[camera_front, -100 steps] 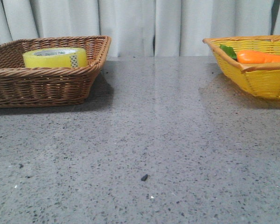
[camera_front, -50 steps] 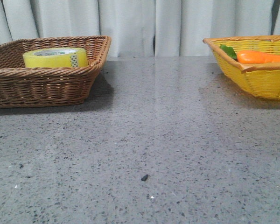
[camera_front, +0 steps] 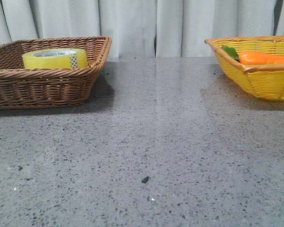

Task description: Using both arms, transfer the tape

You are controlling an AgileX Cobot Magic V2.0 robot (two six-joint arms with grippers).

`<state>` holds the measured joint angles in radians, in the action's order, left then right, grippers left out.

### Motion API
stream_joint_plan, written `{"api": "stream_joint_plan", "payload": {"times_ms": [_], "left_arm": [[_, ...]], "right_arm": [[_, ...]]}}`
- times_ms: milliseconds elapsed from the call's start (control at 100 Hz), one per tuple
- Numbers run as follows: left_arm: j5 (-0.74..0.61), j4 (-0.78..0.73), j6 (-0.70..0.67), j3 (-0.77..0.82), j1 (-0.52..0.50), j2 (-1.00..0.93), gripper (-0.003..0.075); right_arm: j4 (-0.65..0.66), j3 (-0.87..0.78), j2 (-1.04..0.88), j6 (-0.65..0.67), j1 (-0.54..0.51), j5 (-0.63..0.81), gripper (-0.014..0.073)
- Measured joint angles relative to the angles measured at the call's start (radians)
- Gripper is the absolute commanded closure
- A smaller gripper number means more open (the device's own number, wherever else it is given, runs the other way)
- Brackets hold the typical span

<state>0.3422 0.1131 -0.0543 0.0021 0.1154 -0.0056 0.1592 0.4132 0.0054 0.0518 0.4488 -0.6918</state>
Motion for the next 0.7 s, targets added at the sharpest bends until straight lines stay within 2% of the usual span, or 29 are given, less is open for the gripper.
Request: {"api": "stream_joint_plan", "payload": {"times_ms": [140, 260, 340, 470, 570, 700], "left_arm": [[0.0, 0.0, 0.0, 0.0, 0.0, 0.0, 0.0741], [0.0, 0.0, 0.0, 0.0, 0.0, 0.0, 0.0741], [0.0, 0.0, 0.0, 0.0, 0.0, 0.0, 0.0741], [0.0, 0.0, 0.0, 0.0, 0.0, 0.0, 0.0741], [0.0, 0.002, 0.0, 0.0, 0.0, 0.0, 0.0741], [0.0, 0.002, 0.0, 0.0, 0.0, 0.0, 0.0741]], "right_arm": [[0.012, -0.11, -0.002, 0.0, -0.114, 0.124, 0.0633], [-0.004, -0.286, -0.002, 0.0, -0.246, 0.393, 0.0633], [-0.013, -0.397, -0.002, 0.0, -0.318, 0.517, 0.0633], [-0.022, -0.424, -0.013, 0.0, -0.39, 0.444, 0.0633], [-0.024, -0.424, -0.015, 0.0, -0.402, 0.362, 0.0633], [-0.026, -0.424, -0.016, 0.0, -0.403, 0.356, 0.0633]]}}
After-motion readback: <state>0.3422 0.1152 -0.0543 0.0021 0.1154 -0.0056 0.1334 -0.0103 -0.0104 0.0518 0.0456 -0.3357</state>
